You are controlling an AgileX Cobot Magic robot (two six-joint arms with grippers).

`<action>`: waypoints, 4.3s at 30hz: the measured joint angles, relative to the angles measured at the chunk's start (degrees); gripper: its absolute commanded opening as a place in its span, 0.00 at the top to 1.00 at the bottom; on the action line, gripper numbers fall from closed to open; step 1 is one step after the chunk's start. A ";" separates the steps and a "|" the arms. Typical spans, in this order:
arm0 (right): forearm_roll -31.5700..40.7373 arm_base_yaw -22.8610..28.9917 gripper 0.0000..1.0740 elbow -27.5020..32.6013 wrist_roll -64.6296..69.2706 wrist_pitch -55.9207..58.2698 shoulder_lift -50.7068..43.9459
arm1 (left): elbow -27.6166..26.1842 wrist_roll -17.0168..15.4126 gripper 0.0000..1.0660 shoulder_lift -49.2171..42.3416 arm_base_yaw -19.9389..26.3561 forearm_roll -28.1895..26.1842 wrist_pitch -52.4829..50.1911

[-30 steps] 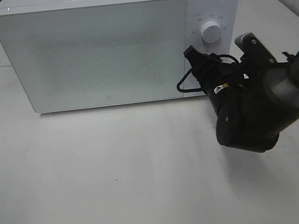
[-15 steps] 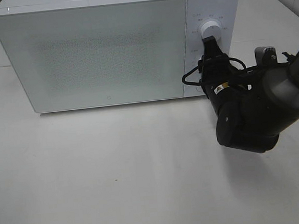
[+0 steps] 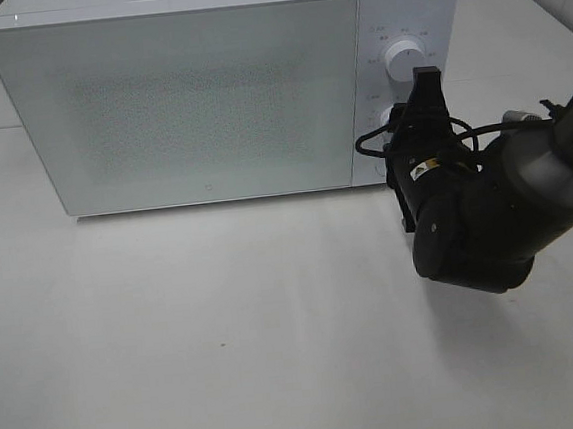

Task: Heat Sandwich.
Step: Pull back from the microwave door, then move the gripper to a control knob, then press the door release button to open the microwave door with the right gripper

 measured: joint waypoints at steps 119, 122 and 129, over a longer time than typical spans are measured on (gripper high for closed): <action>-38.04 -6.76 0.29 9.91 -54.60 71.56 -38.79 | 0.00 0.06 0.08 0.00 0.00 0.00 0.00; -42.74 -6.76 0.29 8.19 -54.60 79.76 -41.71 | 0.00 0.06 0.08 0.00 0.00 0.00 0.00; -49.27 -6.76 0.29 4.70 -55.69 98.26 -48.70 | 0.00 0.06 0.08 0.00 0.00 0.00 0.00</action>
